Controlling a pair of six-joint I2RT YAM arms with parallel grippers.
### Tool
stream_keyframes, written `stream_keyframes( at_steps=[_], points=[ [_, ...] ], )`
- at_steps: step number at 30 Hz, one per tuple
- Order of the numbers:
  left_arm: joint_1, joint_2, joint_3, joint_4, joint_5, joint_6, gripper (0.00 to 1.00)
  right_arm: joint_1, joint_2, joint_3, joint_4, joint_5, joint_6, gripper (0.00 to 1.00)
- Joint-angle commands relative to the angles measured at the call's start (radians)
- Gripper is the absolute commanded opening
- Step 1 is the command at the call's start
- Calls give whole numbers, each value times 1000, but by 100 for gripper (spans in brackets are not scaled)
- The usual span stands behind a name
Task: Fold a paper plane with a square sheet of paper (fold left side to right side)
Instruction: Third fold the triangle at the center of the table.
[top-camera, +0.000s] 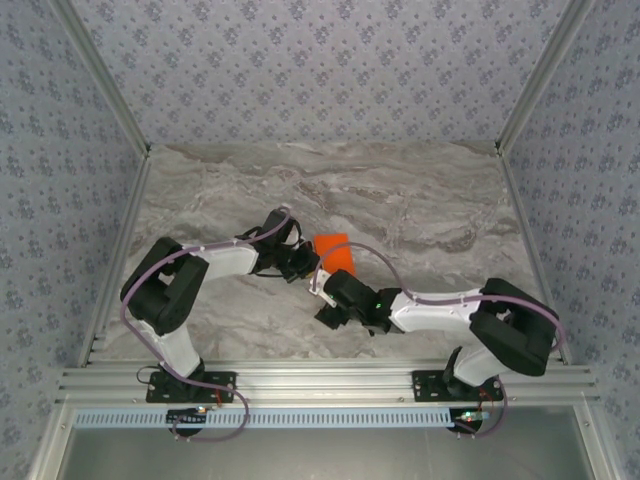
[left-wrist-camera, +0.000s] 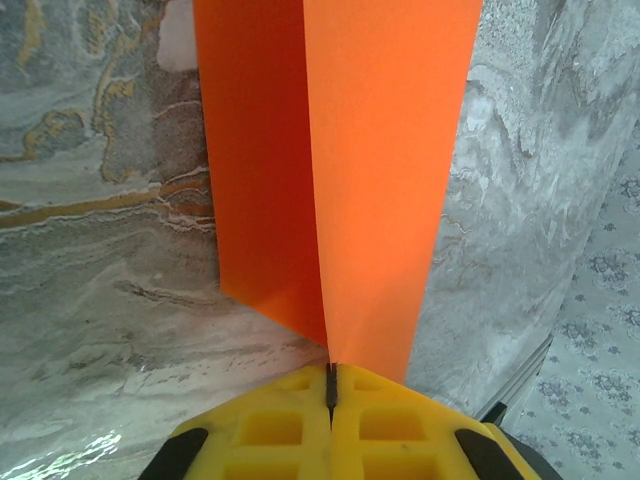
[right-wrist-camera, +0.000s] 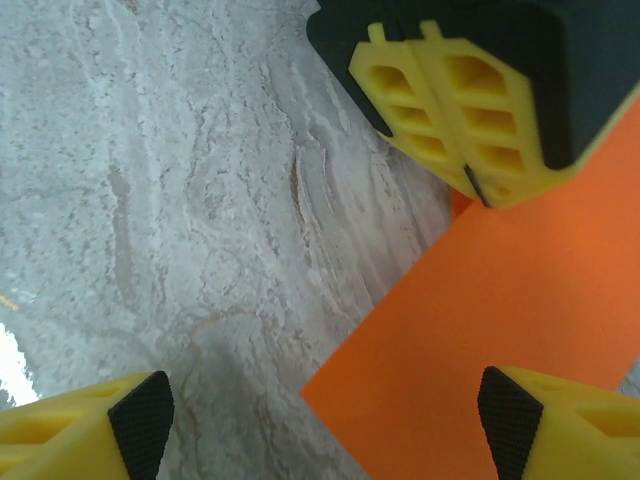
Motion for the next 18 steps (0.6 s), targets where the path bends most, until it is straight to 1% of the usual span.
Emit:
stream_keyframes(
  at_steps=[1,5,7,10,18],
  points=[
    [-5,-35,8,-12,15,-5,0,4,29,35,41,42,-31,81],
    [-5,-35,7,-15,15,-3,0,4,53,56,44,49,-26,63],
    [-5,-36,8,-16,14,-2,0,1,54,60,44,51,-23,50],
    [-5,-35,8,-18,12,0,0,2,48,62,29,48,-24,34],
    [-5,-36,9,-25,10,7,0,-14,32,66,-27,-20,-10,1]
  ],
)
